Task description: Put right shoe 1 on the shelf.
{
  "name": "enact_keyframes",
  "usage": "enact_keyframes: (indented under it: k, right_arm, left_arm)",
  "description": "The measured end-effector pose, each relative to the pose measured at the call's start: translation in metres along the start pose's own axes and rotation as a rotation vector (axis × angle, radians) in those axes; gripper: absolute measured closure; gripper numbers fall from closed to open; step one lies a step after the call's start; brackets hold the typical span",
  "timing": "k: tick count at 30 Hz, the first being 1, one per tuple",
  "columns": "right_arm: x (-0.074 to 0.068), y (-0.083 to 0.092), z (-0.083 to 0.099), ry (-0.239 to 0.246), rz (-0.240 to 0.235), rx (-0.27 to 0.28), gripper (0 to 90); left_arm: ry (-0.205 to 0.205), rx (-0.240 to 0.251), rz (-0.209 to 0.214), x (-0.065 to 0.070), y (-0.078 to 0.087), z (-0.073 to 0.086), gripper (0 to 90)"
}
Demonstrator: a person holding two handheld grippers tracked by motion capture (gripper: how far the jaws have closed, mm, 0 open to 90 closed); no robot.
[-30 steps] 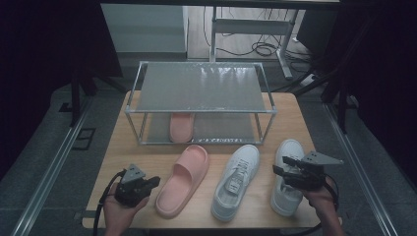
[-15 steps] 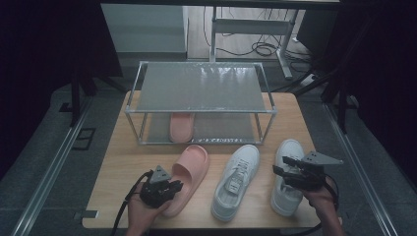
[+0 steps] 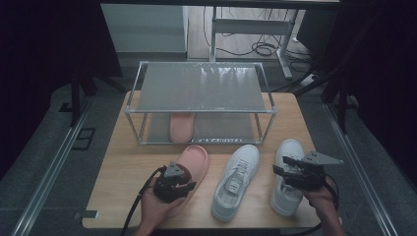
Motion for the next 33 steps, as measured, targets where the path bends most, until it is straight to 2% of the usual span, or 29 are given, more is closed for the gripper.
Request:
enact_keyframes:
  k: [4, 13, 18, 28, 33]
  right_arm:
    - [-0.001, -0.001, 0.000, 0.000, -0.002, -0.001, 43.9]
    - [0.000, -0.001, 0.000, 0.002, -0.001, -0.002, 43.9]
    - [-0.001, -0.001, 0.000, 0.001, -0.002, -0.001, 43.9]
    - [0.000, 0.000, 0.000, 0.001, -0.001, 0.000, 43.9]
    - [0.000, 0.000, 0.000, 0.002, -0.001, 0.000, 43.9]
  left_arm:
    - [0.002, -0.004, -0.007, 0.001, -0.007, -0.004, 66.1]
    - [-0.007, -0.002, -0.045, -0.001, -0.019, -0.008, 77.0]
    - [-0.007, 0.006, -0.067, 0.002, -0.022, -0.010, 78.4]
    - [-0.005, 0.031, -0.075, 0.005, -0.022, -0.014, 82.7]
    - [-0.009, 0.050, -0.078, 0.004, -0.021, -0.022, 82.7]
Point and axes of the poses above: each handheld gripper's, and its own axes: y roughly backward along the jaws, z roughly out of its underside, x roughly to its right, the point moved 4 cm from there along -y, roughly forward along the jaws, and after that the axes turned 6 degrees about -z, right-handed, at the moved point
